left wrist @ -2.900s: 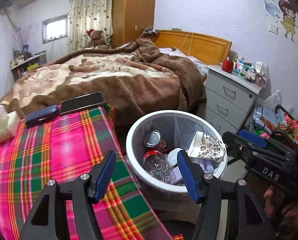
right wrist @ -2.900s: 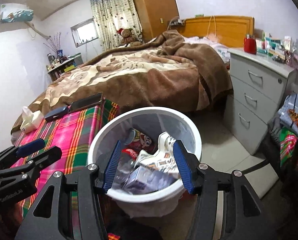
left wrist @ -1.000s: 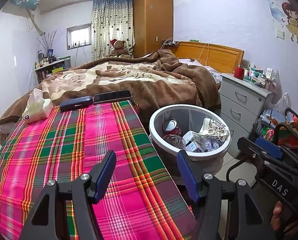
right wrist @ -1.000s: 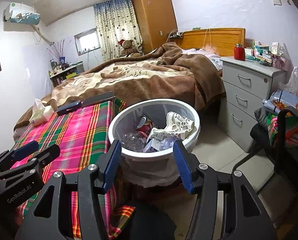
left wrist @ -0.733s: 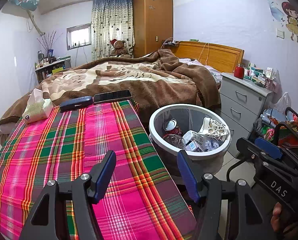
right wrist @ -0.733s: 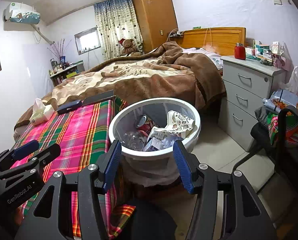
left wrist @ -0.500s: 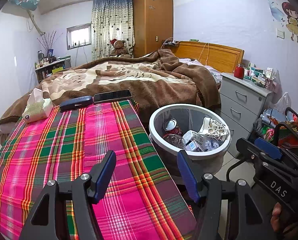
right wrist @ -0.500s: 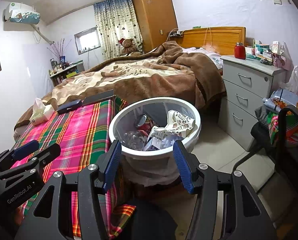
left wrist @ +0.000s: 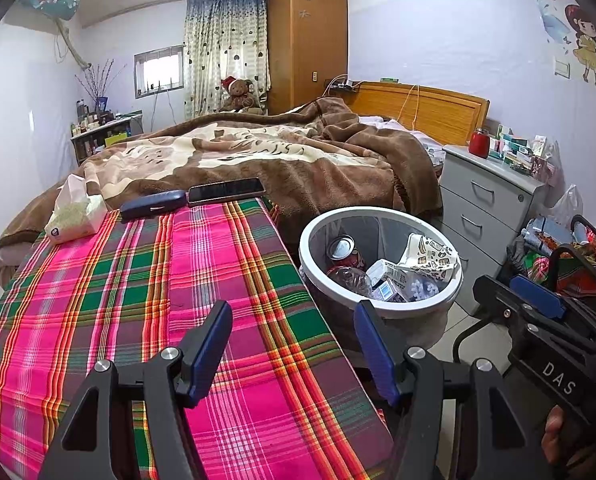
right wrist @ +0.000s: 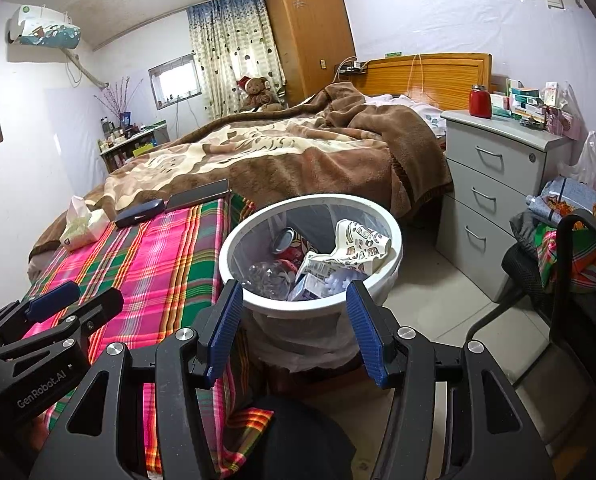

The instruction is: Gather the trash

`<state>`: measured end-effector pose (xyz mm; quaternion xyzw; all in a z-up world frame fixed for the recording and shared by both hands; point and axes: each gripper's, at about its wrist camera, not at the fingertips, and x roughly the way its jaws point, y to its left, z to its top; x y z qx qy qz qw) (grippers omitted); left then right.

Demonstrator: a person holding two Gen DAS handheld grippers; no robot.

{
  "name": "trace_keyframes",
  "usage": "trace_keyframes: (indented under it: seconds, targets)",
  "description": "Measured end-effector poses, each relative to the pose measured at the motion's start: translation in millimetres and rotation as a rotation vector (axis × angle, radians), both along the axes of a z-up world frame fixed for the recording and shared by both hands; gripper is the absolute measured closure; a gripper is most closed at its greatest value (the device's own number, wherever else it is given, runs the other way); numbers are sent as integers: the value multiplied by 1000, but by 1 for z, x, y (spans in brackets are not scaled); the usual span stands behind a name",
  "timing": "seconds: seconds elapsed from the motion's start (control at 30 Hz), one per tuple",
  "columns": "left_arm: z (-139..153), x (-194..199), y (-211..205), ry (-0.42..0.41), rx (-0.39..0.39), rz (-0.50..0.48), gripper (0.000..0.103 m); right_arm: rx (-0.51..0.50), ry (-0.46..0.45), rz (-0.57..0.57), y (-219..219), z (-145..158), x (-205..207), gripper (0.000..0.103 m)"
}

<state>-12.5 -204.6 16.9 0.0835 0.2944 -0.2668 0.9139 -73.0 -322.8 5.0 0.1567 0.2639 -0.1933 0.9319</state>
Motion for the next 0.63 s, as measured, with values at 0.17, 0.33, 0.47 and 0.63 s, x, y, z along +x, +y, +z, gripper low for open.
trace_keyframes:
  seconds: [0.17, 0.33, 0.47, 0.63]
  targets:
    - [0, 0, 0, 0, 1, 1, 40, 1, -1, 0, 0, 0, 0, 48]
    - [-1, 0, -1, 4, -1, -1, 40, 3, 1, 1, 3, -1, -1, 48]
    - [-2, 0, -1, 9, 0, 3, 40, 2, 1, 1, 2, -1, 0, 48]
    - [-2, 0, 0, 10, -1, 5, 40, 3, 1, 1, 3, -1, 0, 48]
